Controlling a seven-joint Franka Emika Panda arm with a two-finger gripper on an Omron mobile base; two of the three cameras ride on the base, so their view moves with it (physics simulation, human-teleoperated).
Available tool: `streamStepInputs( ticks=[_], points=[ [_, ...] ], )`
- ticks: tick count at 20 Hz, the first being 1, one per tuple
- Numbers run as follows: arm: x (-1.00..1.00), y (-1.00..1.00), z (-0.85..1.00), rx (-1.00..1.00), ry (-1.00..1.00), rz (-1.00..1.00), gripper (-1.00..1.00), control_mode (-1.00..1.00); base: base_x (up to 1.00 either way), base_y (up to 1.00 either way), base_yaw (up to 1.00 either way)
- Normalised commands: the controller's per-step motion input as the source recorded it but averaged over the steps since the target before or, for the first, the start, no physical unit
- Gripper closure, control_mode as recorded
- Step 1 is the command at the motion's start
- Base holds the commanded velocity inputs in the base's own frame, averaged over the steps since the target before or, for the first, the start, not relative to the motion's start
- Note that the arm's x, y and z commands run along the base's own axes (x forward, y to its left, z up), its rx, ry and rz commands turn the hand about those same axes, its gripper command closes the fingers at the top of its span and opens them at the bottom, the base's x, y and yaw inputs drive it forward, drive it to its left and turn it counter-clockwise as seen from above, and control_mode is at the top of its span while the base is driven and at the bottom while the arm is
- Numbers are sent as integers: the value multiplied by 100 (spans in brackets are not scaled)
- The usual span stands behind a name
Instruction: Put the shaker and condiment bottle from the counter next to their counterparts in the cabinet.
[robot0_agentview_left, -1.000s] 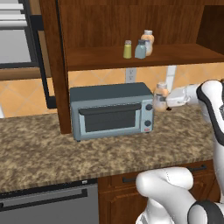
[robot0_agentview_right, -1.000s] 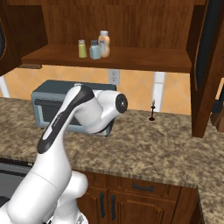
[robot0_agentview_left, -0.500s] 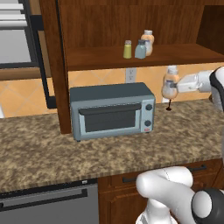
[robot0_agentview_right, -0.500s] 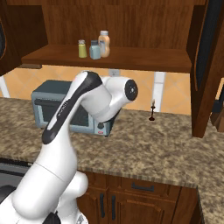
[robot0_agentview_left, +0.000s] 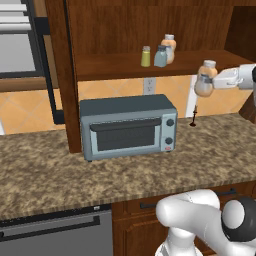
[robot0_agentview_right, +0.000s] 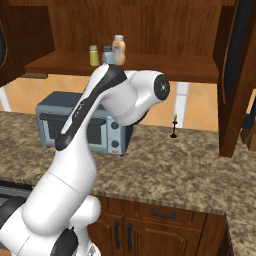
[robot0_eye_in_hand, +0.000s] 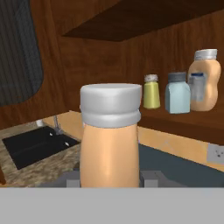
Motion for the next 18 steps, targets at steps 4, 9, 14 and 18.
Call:
streamStepInputs(
  ticks=[4,9,14,18],
  points=[
    [25,-14,35,0,-9,-5,100,-100,0,0,0],
    [38,-16,25,0,-7,-6,100,-100,0,0,0],
    [43,-10,15,0,-2,-9,100,-100,0,0,0],
    [51,-6,0,-3,0,-9,100,-100,0,0,0]
  ],
)
